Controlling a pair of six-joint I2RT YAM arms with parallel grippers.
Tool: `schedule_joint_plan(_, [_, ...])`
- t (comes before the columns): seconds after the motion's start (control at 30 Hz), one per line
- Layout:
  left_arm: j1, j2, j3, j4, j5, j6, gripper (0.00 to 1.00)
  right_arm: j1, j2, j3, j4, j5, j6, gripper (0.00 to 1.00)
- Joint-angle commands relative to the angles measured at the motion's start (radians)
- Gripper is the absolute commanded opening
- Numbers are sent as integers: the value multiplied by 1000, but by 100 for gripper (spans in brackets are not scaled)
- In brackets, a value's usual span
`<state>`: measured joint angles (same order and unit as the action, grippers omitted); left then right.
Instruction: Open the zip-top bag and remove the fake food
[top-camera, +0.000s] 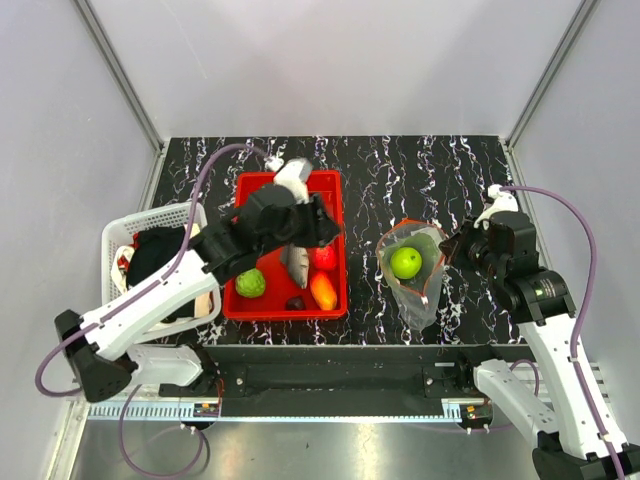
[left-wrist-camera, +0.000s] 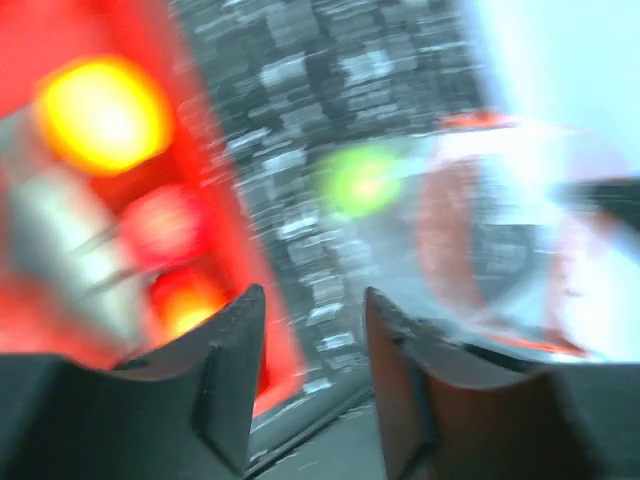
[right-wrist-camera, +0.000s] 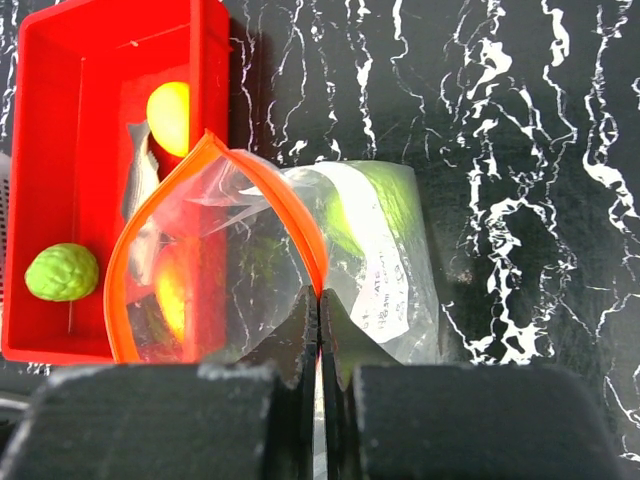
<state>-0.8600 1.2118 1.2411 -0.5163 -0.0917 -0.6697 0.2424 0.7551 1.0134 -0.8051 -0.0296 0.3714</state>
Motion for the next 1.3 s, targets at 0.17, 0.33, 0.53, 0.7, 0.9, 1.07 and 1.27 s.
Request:
schedule_joint_plan(0.17, [-218,392,395,136,38,74,32,3,10,39,43,-59,23,0])
schedule_joint_plan(0.33, [-264,560,494,81,-38,61,24,3,9,56,37,-62,29,0])
schedule_joint_plan(0.53, [-306,646,535,48,-124,61,21,3,13,51,34,-58,38,0])
schedule_joint_plan(0.7, [-306,721,558,35,-192,59,21,1,18,47,23,-43,66,0])
schedule_joint_plan(0.9, [-289,802,587,35,-218,44,21,5,30,24,6,-10,86,0])
schedule_joint_plan(1.07, [-287,838,597,39,-255,39,29,3,52,33,-22,23,83,0])
schedule_joint_plan(1.27, [-275,876,601,48,-289,44,42,3,62,33,-34,66,66,0])
